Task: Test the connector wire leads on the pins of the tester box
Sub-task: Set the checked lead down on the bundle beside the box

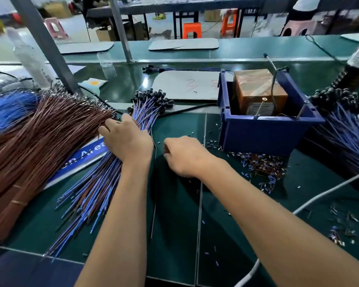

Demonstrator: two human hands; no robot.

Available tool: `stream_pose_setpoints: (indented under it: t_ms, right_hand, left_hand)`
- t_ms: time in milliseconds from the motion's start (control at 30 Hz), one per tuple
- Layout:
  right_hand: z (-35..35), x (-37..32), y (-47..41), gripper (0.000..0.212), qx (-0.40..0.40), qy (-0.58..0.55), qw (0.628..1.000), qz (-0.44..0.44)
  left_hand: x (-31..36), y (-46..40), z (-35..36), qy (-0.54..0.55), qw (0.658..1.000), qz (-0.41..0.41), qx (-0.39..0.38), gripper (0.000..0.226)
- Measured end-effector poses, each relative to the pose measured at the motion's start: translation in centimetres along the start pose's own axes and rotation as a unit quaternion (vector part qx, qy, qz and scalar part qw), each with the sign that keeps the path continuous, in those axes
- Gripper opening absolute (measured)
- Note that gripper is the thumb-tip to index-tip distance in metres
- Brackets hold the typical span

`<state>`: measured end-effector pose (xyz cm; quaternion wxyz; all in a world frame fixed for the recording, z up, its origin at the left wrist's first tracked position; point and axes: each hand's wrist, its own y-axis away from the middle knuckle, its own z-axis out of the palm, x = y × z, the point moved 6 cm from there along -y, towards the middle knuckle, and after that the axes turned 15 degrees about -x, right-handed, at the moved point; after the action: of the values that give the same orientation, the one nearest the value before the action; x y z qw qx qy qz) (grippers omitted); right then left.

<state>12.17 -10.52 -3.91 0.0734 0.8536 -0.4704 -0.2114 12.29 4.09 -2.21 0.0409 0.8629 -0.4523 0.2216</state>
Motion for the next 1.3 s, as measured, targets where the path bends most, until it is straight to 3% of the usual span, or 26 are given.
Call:
stream_pose_setpoints:
  t_ms: [367, 467, 533, 633, 700, 833, 933, 1000, 1133, 1300]
  right_hand:
    - [-0.3, 0.4, 0.9, 0.022, -0.013, -0.043, 0.999, -0.013]
    - [-0.4, 0.5, 1.0, 0.021, -0.011, -0.055, 0.998, -0.014]
    - [-0.5, 0.6, 1.1, 0.021, -0.005, -0.067, 0.998, -0.015]
    - [-0.4, 0.6, 1.1, 0.020, 0.006, -0.089, 0.996, -0.018]
    - [-0.2, 0.8, 1.1, 0.025, 0.014, -0.119, 0.993, -0.011]
    - [0.2, 1.4, 1.0, 0.033, 0.019, -0.203, 0.979, 0.007]
    - [0.2, 1.8, 1.1, 0.029, 0.010, -0.244, 0.970, 0.007]
    - [0.0, 1.6, 1.3, 0.028, 0.007, -0.217, 0.976, -0.001]
    - [-0.2, 1.5, 1.7, 0.025, 0.005, -0.219, 0.976, -0.017]
    - [-0.3, 1.4, 2.0, 0.025, -0.001, -0.211, 0.977, -0.019]
  left_hand:
    - [1.1, 1.2, -0.8, 0.032, 0.999, 0.024, 0.004, 0.021]
    - [2.3, 2.0, -1.6, 0.107, 0.989, 0.094, 0.036, 0.013]
    - [2.9, 2.5, -2.0, 0.179, 0.976, 0.118, 0.044, 0.028]
    - [3.6, 2.8, -1.9, 0.374, 0.916, 0.147, 0.006, 0.030]
    - [3.9, 2.9, -1.7, 0.415, 0.898, 0.144, -0.001, 0.032]
    - [3.8, 2.8, -1.2, 0.299, 0.947, 0.114, 0.014, 0.017]
    - [3.1, 2.6, -0.6, 0.141, 0.987, 0.072, -0.011, 0.039]
    - [2.6, 2.3, 0.0, 0.068, 0.995, 0.061, -0.043, 0.040]
    - [2.3, 2.2, 0.8, -0.006, 0.995, 0.024, -0.102, 0.020]
    - [3.8, 2.9, 0.4, -0.055, 0.994, 0.070, -0.069, 0.024]
